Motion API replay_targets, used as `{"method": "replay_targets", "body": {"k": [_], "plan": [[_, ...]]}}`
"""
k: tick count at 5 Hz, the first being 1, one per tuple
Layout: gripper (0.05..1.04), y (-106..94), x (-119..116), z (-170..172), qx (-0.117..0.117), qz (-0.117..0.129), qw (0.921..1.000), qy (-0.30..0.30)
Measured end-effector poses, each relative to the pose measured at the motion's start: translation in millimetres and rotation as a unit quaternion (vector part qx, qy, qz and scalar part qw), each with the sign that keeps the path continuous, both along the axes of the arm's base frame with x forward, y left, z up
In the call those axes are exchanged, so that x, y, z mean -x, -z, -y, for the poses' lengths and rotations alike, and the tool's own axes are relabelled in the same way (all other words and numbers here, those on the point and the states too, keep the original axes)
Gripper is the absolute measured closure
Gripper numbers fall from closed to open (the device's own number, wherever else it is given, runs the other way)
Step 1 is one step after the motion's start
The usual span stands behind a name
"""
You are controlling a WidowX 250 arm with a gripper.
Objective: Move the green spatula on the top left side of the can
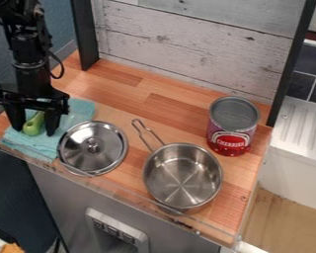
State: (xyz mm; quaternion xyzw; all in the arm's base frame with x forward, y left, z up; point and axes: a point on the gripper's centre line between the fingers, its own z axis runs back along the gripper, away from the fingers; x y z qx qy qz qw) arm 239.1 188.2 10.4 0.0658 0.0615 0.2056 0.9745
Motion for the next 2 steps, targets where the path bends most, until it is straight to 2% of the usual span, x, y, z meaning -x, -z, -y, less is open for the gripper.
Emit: {"method": "replay_targets", "body": {"k": [1, 2], "plan": [[0.579, 0.3, -0.9, 1.9, 0.007, 0.002, 0.9999, 0.007], [0.676, -5.3, -0.9, 3.6, 0.006, 0.012, 0.9999, 0.01]]}}
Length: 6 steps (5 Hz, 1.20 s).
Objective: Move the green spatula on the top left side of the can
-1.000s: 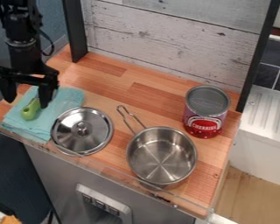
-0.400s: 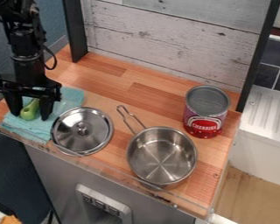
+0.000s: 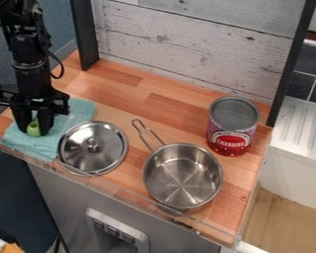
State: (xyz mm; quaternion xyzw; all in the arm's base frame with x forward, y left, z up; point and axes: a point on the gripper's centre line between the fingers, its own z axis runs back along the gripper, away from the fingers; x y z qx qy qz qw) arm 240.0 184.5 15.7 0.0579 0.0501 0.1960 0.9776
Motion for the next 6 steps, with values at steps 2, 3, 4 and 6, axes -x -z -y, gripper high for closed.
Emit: {"method": "replay_targets", "body": {"k": [2, 3, 4, 6], "plan": [[0.677, -44.0, -11, 35, 0.014, 0.041, 0.9988, -0.022], [0.676, -49.3, -37, 87, 0.023, 0.046, 0.9987, -0.006], [0.677, -34.5, -73, 134, 0.041, 0.037, 0.9983, 0.02], [0.677, -5.0, -125, 194, 0.051, 0.016, 0.9958, 0.074]]}}
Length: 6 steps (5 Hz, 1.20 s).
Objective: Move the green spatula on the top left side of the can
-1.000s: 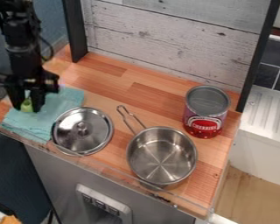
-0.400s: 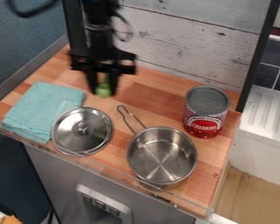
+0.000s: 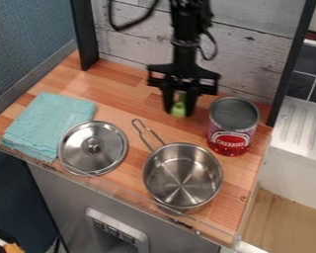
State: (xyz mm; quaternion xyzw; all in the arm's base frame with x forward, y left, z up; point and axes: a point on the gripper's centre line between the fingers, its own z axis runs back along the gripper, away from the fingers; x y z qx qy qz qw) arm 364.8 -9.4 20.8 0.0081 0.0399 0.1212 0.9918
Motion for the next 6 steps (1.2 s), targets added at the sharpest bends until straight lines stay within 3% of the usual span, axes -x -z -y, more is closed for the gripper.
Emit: {"method": "replay_targets", "body": {"k": [2, 3, 4, 5, 6], "plan": [[0.629, 2.7, -5, -3, -0.021, -0.002, 0.9997, 0.013], [0.32, 1.6, 3, -5, -0.026, -0.001, 0.9995, 0.019], [0.085, -13.4, 12, -11, -0.03, 0.008, 0.9994, 0.017], [0.075, -45.1, 15, -17, -0.031, 0.045, 0.9985, 0.007], [0.083, -64.5, 21, -22, -0.03, 0.061, 0.9977, -0.002]]}}
